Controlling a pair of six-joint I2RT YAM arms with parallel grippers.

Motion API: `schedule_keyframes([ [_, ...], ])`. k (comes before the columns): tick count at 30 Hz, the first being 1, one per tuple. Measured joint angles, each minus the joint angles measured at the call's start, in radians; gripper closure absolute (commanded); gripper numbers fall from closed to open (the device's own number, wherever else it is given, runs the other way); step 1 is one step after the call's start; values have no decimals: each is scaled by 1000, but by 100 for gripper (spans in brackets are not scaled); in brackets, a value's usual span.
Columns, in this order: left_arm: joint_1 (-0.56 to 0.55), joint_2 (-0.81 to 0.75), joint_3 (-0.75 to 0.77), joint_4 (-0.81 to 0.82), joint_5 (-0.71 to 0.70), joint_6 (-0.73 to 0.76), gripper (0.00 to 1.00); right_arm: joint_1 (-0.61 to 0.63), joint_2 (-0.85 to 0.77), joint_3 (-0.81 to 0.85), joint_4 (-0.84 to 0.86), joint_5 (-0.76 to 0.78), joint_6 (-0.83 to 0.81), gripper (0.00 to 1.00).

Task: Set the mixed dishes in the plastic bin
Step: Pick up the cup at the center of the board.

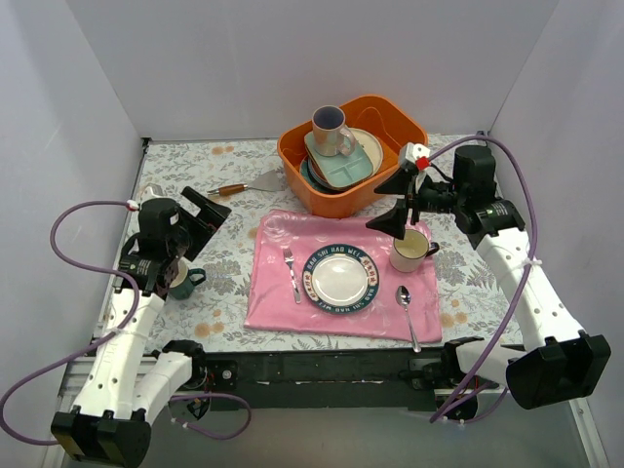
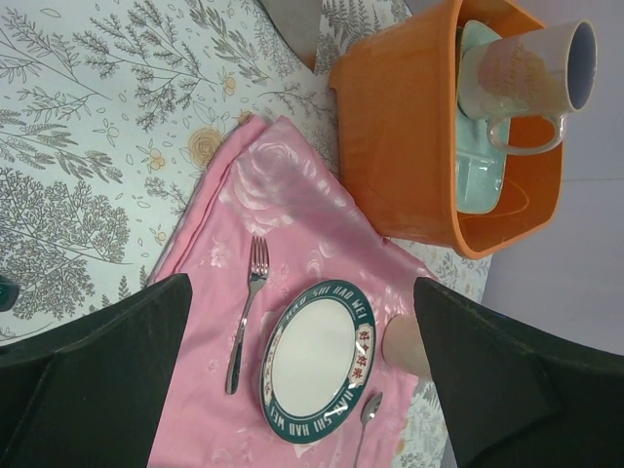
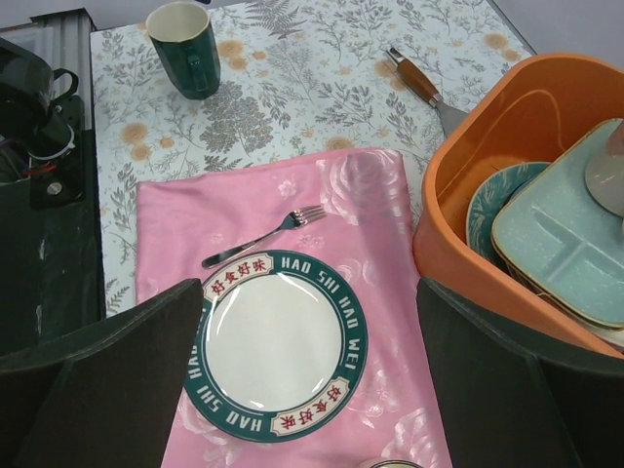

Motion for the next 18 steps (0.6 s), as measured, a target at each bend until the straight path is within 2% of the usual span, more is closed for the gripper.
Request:
schedule_keyframes([
  [13,284,53,-37,50,208,-82,2,-12,-24,-55,25,-14,9,2],
  [18,333,81,-51,35,219,-101,2,-12,-23,-55,32,-14,9,2],
])
